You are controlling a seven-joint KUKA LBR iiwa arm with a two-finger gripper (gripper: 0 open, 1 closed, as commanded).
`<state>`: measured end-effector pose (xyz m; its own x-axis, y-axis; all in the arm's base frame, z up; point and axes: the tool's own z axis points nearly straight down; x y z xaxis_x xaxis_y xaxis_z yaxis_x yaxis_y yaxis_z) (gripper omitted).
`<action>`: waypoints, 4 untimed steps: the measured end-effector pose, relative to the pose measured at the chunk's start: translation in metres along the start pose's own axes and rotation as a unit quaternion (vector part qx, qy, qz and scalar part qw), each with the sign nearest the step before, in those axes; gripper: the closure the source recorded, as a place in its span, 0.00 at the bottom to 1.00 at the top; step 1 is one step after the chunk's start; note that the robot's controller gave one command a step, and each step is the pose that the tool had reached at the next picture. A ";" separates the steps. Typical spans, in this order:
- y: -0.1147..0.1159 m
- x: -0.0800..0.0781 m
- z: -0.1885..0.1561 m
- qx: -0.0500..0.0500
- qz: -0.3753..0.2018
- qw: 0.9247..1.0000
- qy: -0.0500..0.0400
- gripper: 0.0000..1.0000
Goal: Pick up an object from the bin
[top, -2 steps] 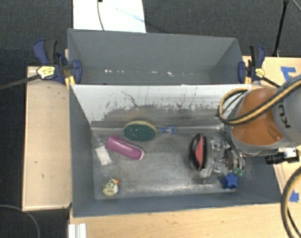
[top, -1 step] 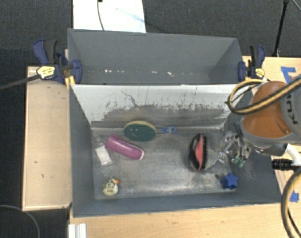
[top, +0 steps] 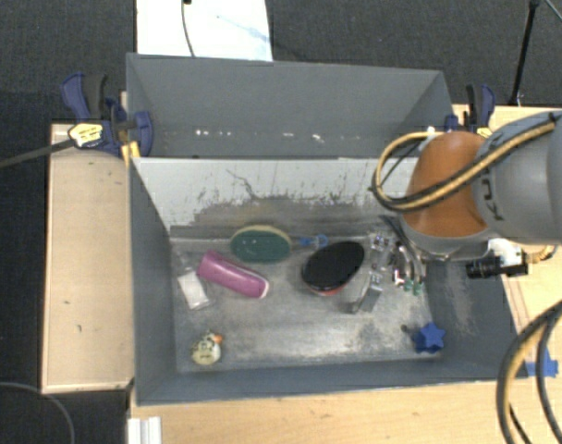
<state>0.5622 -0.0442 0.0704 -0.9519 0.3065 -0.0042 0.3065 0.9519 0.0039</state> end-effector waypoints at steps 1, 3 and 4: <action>0.074 0.006 0.000 0.000 0.041 0.999 0.000 0.00; 0.057 0.006 -0.114 0.000 0.043 0.999 -0.002 1.00; 0.058 0.036 -0.221 0.000 0.028 1.000 -0.002 1.00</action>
Offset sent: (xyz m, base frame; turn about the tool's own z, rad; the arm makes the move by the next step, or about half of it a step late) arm 0.0158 0.0672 -0.0004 0.0888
